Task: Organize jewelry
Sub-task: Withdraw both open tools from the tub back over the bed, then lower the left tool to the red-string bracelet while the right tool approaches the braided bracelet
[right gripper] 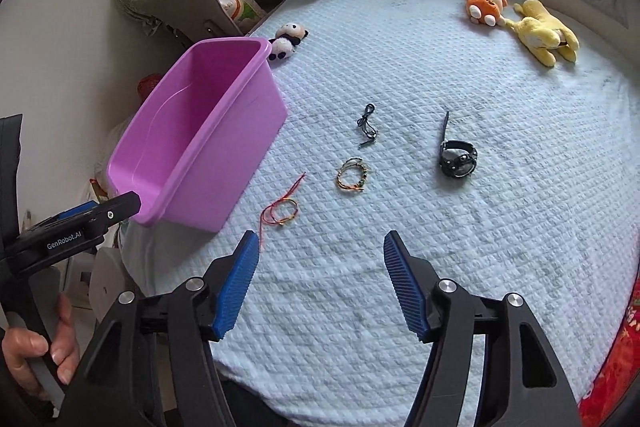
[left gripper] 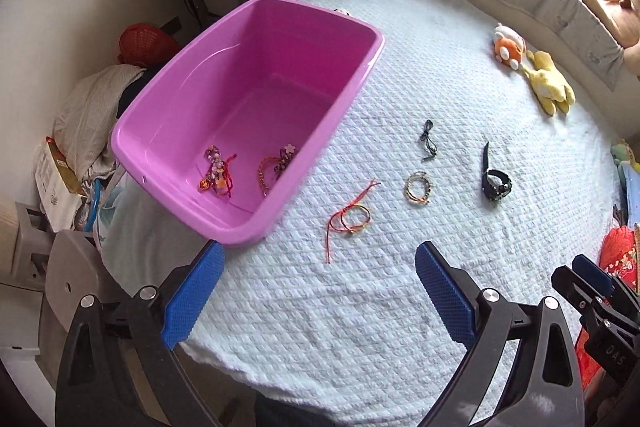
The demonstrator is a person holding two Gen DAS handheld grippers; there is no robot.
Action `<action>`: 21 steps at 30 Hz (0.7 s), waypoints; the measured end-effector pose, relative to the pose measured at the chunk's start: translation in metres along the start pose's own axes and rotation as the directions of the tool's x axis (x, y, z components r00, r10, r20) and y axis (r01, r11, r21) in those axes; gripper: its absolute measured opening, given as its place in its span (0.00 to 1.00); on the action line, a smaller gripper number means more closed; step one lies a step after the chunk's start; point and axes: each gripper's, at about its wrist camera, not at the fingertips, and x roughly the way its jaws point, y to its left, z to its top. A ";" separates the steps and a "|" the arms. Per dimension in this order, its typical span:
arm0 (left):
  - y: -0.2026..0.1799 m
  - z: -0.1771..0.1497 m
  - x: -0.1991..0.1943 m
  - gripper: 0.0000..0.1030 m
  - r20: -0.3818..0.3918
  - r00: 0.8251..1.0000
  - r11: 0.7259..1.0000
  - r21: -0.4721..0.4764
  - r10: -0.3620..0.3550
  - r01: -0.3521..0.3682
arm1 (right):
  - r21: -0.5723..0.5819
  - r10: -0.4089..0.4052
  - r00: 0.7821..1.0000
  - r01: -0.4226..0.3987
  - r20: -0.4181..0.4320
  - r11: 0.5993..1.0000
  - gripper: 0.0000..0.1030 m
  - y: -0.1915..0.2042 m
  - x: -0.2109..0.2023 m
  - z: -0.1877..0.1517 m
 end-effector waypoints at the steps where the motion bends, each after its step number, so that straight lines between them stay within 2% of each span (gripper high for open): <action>1: -0.007 -0.007 -0.003 0.93 0.002 1.000 1.000 0.000 0.009 -0.009 | -0.013 0.007 1.000 -0.007 -0.002 1.000 0.63 -0.008 -0.002 -0.006; 8: -0.054 -0.054 -0.005 0.94 -0.002 0.998 0.997 -0.048 0.056 -0.056 | -0.128 0.047 0.999 -0.047 0.003 0.991 0.71 -0.047 -0.009 -0.034; 11: -0.065 -0.066 0.003 0.94 -0.015 0.998 0.996 -0.070 0.062 -0.063 | -0.146 0.058 0.998 -0.059 -0.009 0.987 0.71 -0.059 -0.002 -0.040; 16: -0.069 -0.076 0.029 0.94 -0.033 0.997 0.992 -0.098 0.074 -0.077 | -0.139 0.066 0.997 -0.069 -0.026 0.988 0.71 -0.073 0.028 -0.043; 21: -0.059 -0.088 0.075 0.94 -0.030 0.997 0.985 -0.154 0.069 -0.073 | -0.156 0.043 0.999 -0.038 0.024 0.987 0.71 -0.076 0.067 -0.041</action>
